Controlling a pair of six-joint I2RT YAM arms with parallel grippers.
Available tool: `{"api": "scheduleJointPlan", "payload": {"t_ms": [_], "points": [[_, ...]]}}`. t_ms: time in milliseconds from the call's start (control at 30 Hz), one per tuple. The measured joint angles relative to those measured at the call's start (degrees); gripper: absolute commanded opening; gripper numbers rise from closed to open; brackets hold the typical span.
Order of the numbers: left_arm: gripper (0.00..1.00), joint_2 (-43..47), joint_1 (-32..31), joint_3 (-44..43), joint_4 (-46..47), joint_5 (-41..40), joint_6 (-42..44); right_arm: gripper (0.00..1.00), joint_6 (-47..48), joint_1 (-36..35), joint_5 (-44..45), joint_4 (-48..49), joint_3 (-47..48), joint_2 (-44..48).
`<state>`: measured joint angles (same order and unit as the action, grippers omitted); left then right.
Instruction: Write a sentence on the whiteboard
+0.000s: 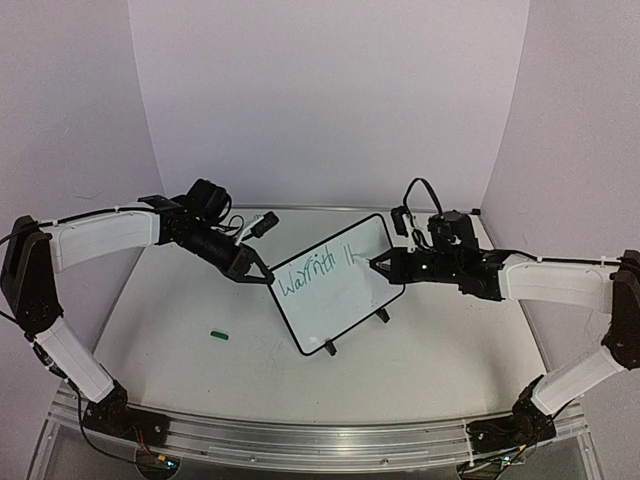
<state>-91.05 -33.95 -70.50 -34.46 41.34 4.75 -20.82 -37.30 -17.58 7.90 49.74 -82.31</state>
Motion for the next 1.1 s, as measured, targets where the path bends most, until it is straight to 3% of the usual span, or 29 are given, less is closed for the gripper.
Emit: {"api": "scheduleJointPlan", "payload": {"t_ms": [1100], "points": [[0.00,0.0,0.0,0.0,0.0,0.0,-0.1,0.00,0.6,0.0,2.7,0.2,3.2,-1.2]]}}
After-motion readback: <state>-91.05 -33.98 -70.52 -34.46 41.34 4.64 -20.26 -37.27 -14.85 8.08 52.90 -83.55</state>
